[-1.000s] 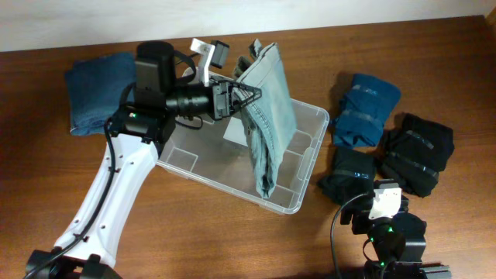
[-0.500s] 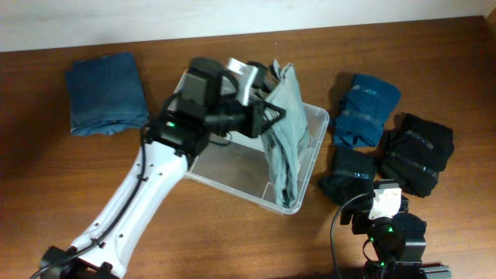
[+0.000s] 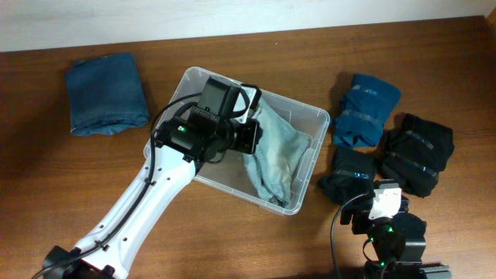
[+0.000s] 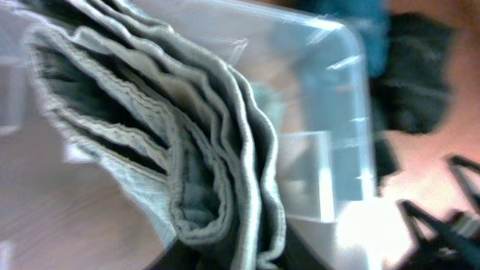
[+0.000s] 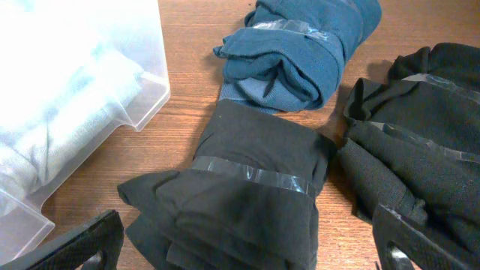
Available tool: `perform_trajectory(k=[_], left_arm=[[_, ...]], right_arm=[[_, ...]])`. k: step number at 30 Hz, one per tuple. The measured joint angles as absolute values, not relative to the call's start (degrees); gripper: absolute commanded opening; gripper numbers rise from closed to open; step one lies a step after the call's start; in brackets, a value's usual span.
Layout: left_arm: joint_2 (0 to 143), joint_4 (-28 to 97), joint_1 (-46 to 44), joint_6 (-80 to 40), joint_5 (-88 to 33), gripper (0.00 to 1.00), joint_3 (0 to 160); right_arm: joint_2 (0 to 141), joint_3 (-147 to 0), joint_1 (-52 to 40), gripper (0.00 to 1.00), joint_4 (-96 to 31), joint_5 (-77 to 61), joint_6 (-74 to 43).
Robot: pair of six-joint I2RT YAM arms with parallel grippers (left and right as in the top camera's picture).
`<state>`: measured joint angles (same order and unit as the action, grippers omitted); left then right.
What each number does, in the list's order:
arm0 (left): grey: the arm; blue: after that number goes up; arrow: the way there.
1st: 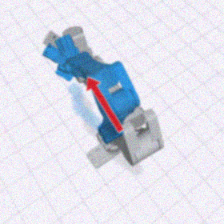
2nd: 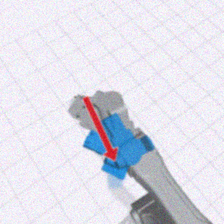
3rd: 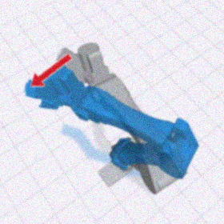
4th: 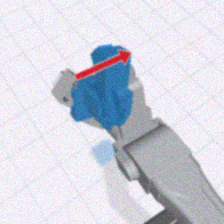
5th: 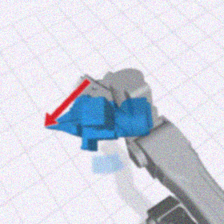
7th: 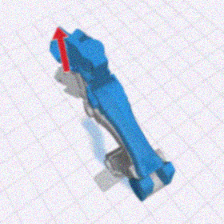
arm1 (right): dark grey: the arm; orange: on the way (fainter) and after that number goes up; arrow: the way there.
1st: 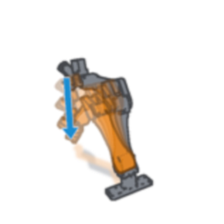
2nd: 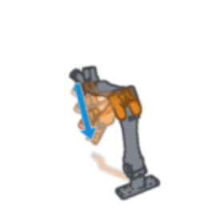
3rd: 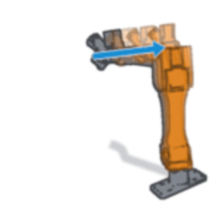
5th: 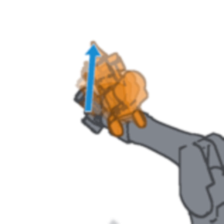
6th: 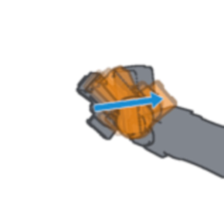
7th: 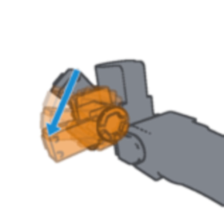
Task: Pack container
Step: 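Lift the light-blue jeans with the left gripper and lower into container, then release the jeans and move the left gripper to the dark-blue jeans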
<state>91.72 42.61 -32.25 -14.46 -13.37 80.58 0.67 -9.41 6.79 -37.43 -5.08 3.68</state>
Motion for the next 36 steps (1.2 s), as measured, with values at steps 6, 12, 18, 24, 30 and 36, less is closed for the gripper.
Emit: perform_trajectory(k=[6, 12, 18, 24, 30, 36], left_arm=[[91.11, 47.62, -31.40, -13.76, -1.13, 0.69, 80.82], [86.54, 51.55, -19.75, -13.43, 4.40, 0.81, 85.91], [81.84, 51.64, -0.10, -13.41, 3.18, 0.86, 88.55], [85.60, 50.61, 17.17, -13.45, -5.91, 0.91, 88.62], [96.38, 46.11, 30.63, -13.41, -19.64, 0.95, 88.62], [111.77, 37.17, 36.95, -13.45, -36.36, 0.94, 88.62]], right_arm=[[0.67, -9.43, 6.79, 0.98, -37.43, -5.08, 3.70], [0.67, -9.43, 6.79, 0.98, -37.43, -5.08, 3.68], [0.69, -9.43, 6.79, 0.98, -37.43, -5.08, 3.68], [0.67, -9.43, 6.79, 0.98, -37.43, -5.08, 3.70], [0.67, -9.43, 6.79, 0.98, -37.43, -5.08, 3.70], [0.69, -9.43, 6.79, 0.99, -37.43, -5.08, 3.70]])
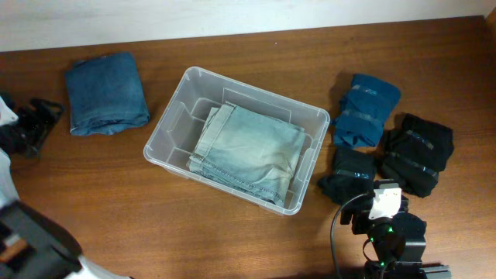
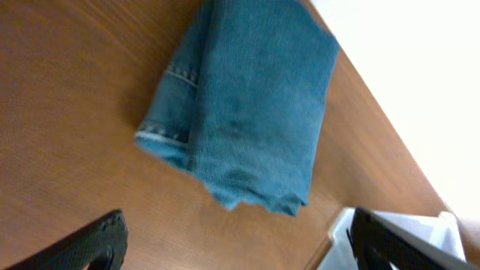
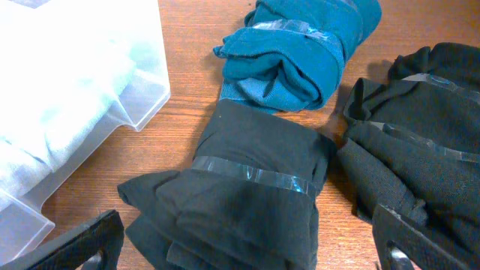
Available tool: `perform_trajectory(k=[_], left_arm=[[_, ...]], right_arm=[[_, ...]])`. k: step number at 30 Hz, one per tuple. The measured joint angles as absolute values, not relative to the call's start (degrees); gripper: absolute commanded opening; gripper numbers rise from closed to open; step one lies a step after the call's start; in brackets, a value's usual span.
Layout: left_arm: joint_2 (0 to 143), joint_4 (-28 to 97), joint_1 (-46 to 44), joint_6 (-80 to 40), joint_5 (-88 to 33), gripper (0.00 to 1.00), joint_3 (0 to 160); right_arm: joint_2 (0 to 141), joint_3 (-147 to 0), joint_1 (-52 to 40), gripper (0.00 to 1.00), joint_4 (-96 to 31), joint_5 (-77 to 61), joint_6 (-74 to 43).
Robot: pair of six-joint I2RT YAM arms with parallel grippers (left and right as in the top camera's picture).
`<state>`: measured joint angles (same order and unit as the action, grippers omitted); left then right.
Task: Pack container
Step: 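Release the jeans and move the left gripper to the dark-blue jeans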
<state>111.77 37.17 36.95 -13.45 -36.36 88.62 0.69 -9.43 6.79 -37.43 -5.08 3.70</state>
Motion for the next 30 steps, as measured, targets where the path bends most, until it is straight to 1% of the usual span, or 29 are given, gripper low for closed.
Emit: perform_trajectory(k=[5, 10, 17, 30], left_arm=[[122.52, 29.74, 37.45, -13.61, -45.76, 0.94, 88.60], [127.17, 25.34, 37.30, -14.11, -49.39, 0.94, 88.60], [128.22, 22.63, 36.86, -14.37, -49.63, 0.94, 88.58], [129.12, 25.69, 36.84, -14.35, -46.09, 0.95, 88.84]], right_arm=[[0.69, -9.41, 6.79, 0.98, -37.43, -5.08, 3.66], [0.67, -9.43, 6.79, 0.99, -37.43, -5.08, 3.70], [0.67, -9.43, 6.79, 0.98, -37.43, -5.08, 3.68], [0.69, -9.41, 6.79, 0.98, -37.43, -5.08, 3.66]])
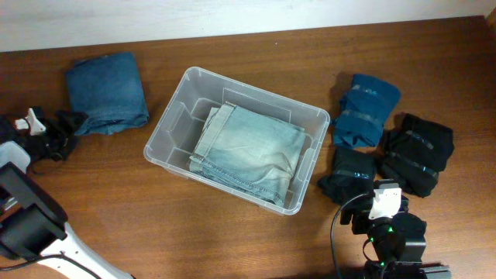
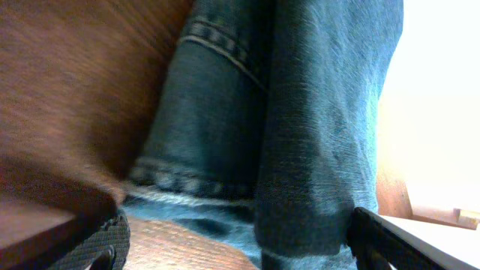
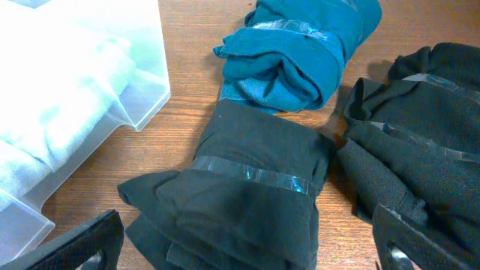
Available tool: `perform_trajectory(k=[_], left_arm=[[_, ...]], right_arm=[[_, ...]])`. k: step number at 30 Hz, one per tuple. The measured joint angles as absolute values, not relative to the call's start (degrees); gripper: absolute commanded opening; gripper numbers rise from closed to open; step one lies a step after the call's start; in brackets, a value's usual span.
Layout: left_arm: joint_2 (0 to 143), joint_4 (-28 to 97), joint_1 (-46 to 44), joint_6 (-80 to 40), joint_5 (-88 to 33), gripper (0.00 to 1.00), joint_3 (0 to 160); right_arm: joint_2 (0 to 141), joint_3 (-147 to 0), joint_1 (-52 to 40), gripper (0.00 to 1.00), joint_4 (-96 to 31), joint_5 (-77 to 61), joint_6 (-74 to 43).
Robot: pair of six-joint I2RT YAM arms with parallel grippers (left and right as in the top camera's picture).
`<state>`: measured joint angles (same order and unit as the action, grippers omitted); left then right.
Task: Pack container
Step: 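Release the jeans and move the left gripper to the dark-blue jeans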
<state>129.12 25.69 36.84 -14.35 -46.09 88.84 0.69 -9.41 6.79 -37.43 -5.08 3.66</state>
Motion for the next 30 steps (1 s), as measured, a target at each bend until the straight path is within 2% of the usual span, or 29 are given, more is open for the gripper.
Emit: perform_trajectory(k=[7, 13, 14, 20, 22, 24, 26, 30], left_arm=[[129.12, 23.46, 37.54, -14.37, -45.12, 0.97, 88.84], [129.12, 20.71, 34.39, -14.35, -42.44, 0.96, 88.86], [129.12, 20.64, 33.78, -14.35, -41.58, 0.92, 88.95], [129.16, 21.17, 32.08, -14.90, -37.28, 0.50, 89.21], [129.16, 21.30, 32.14, -15.14, -36.71, 0.36, 89.32], [129.14, 21.41, 32.23, -15.59, -36.51, 0.17, 89.52], [129.10, 21.41, 32.21, -15.90, -36.58, 0.08, 89.71], [129.10, 21.45, 32.10, -15.29, -36.80, 0.03, 89.91]], right_arm=[[0.67, -9.43, 6.79, 0.98, -37.43, -5.08, 3.70], [0.69, -9.43, 6.79, 0.98, -37.43, -5.08, 3.68], [0.69, -9.43, 6.79, 0.99, -37.43, -5.08, 3.66], [0.69, -9.43, 6.79, 0.98, -37.43, -5.08, 3.68], [0.67, -9.43, 6.79, 0.98, -37.43, -5.08, 3.68], [0.69, -9.43, 6.79, 0.99, -37.43, -5.08, 3.70], [0.69, -9.43, 6.79, 0.98, -37.43, -5.08, 3.70], [0.67, -9.41, 6.79, 0.98, -37.43, -5.08, 3.70]])
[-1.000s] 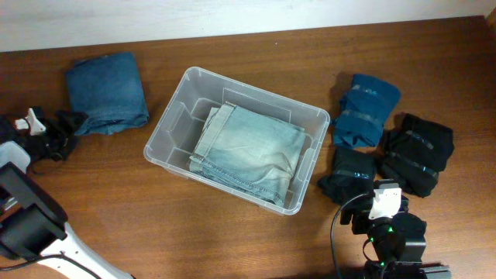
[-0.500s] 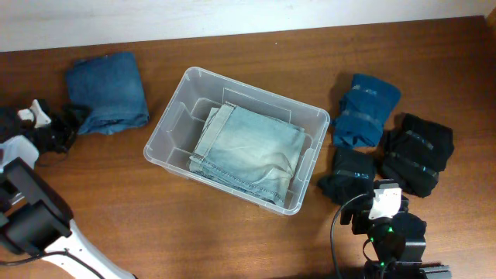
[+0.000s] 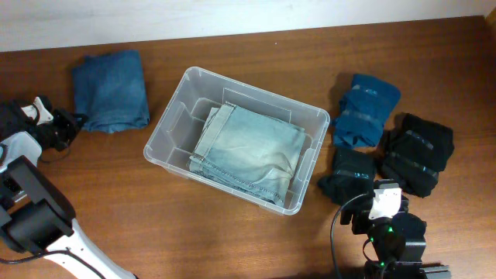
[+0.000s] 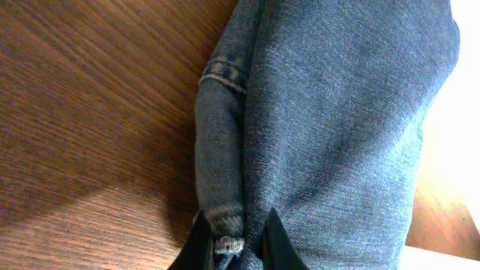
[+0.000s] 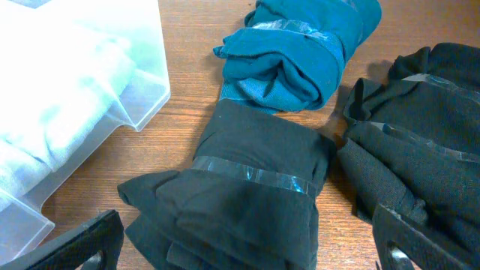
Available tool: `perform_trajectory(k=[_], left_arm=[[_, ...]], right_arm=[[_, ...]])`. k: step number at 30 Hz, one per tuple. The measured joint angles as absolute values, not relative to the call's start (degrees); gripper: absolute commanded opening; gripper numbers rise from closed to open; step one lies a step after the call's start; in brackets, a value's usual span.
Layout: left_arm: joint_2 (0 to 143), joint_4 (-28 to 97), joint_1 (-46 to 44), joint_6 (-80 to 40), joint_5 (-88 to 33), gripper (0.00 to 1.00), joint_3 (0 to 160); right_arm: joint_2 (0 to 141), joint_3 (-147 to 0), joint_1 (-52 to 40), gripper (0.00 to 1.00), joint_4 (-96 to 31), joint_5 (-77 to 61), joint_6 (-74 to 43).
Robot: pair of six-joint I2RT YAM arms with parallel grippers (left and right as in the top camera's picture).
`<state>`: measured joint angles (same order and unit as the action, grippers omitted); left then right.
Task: Pack container
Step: 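Release the jeans and move the left gripper to the dark-blue jeans, then grasp the dark-blue jeans with the left gripper and place in container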
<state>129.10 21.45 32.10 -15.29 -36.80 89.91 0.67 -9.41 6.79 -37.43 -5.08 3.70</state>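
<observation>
A clear plastic container (image 3: 180,87) sits mid-table with light blue folded jeans (image 3: 248,149) lying flat inside. Dark blue folded jeans (image 3: 111,91) lie at the far left. My left gripper (image 3: 63,129) is at their left edge; in the left wrist view the left gripper (image 4: 234,226) is shut on the folded hem of the dark blue jeans (image 4: 337,127). My right gripper (image 5: 247,244) stands open low over a black taped bundle (image 5: 247,187), touching nothing.
Right of the container lie a teal taped bundle (image 3: 366,108), the black bundle (image 3: 346,177) and a larger black bundle (image 3: 418,151). The container's corner (image 5: 142,97) is just left of the right gripper. The table's back edge runs behind the dark blue jeans.
My left gripper, open around the edge of the dark blue jeans a second ago, has shut on that folded edge. The jeans have shifted slightly. The right arm has not moved.
My left gripper held the light blue jeans inside the container. Then those jeans lay flat in it, and the gripper was open at the far left facing the dark blue jeans. Then its jaws straddled their edge, and now they grip it. The right gripper stayed open throughout.
</observation>
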Motion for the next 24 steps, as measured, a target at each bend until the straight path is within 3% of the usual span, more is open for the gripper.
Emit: perform_trajectory(k=[4, 13, 24], left_arm=[[129.03, 24.53, 32.25, -12.82, -37.95, 0.00, 90.54], [121.58, 44.58, 31.99, -6.31, -38.63, 0.00, 89.73], [88.16, 49.69, 31.59, -8.05, -36.56, 0.00, 89.03]], right_arm=[[0.69, -9.43, 6.79, 0.98, -37.43, -5.08, 3.70], [0.69, -9.43, 6.79, 0.98, -37.43, -5.08, 3.73], [0.67, -9.43, 6.79, 0.99, -37.43, -5.08, 3.70]])
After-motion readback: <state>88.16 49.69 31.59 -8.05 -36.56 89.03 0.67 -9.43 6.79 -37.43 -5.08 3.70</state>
